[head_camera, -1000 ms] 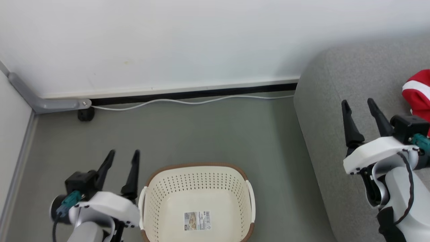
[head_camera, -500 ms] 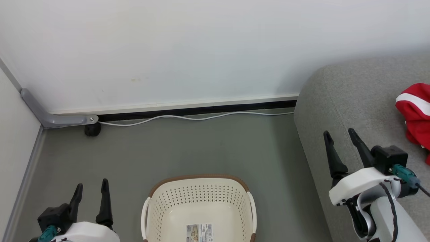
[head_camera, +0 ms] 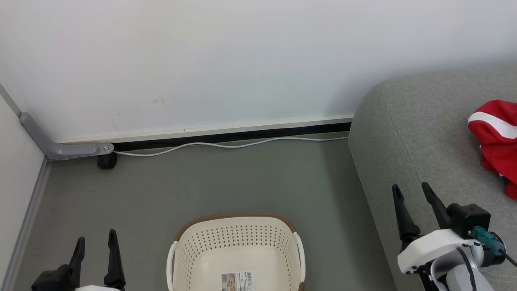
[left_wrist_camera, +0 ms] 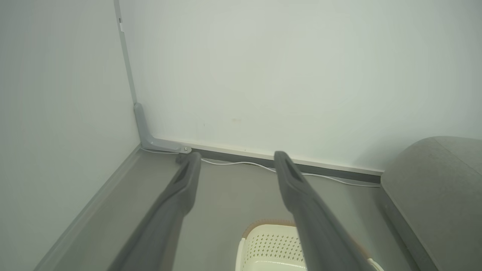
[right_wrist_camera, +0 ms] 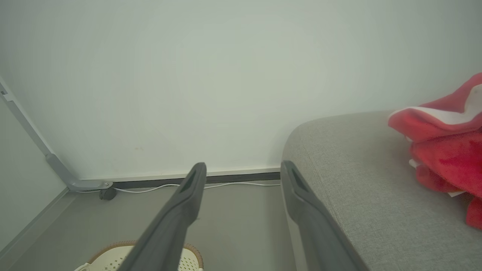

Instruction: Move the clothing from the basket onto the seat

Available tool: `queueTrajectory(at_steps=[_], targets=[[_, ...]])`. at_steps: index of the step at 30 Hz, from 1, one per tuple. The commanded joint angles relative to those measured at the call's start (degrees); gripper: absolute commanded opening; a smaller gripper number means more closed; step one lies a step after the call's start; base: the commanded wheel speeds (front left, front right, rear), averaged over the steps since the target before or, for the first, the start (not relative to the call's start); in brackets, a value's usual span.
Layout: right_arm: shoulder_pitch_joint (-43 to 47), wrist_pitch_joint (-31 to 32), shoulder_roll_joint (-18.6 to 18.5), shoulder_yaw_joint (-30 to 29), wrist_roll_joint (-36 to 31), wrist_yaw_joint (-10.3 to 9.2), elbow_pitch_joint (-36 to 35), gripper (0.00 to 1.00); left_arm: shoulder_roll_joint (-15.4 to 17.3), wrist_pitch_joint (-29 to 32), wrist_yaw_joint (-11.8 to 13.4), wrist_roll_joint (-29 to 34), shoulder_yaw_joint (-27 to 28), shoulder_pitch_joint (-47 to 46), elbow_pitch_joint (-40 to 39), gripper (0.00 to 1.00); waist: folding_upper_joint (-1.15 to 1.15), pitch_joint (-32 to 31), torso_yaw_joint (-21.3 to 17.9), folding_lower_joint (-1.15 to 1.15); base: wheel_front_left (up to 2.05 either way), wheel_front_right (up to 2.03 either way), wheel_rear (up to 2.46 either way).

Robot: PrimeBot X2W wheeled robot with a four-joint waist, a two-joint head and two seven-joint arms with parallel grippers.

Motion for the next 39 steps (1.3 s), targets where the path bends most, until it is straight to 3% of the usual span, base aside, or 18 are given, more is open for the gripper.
queueTrajectory(at_steps=[1,15,35,36,39], targets=[[-0.3,-0.8,0.1,1.2,-0.6,0.16,-1.8,1.0,0.3,-0.6,-0.4,0.8,2.2,-0.3,-1.7,1.0,0.0,-0.1,-0.1,0.0,0.0,0.0,0.0],[0.0,-0.8,0.9,0.9,-1.2,0.16,-2.2,1.0,-0.8,-0.6,-2.3,2.8,3.2,0.2,-2.0,1.0,0.0,0.7,-0.8,0.0,0.0,0.0,0.0],[-0.5,-0.8,1.2,0.7,-1.2,0.16,-1.7,1.0,-1.0,-0.6,-2.7,2.3,2.2,-0.2,-0.9,1.0,0.0,1.1,-1.1,0.0,0.0,0.0,0.0],[0.6,0.0,1.4,-0.3,-0.9,0.0,-0.6,0.0,-1.5,0.0,-2.6,2.4,0.7,1.8,0.3,0.0,0.0,1.1,-1.1,0.0,0.0,0.0,0.0],[1.1,0.3,1.7,-0.3,-0.5,-0.01,0.5,0.0,-1.9,0.4,-2.6,2.0,0.8,1.7,1.8,0.0,0.0,1.1,-1.1,0.0,0.0,0.0,0.0]])
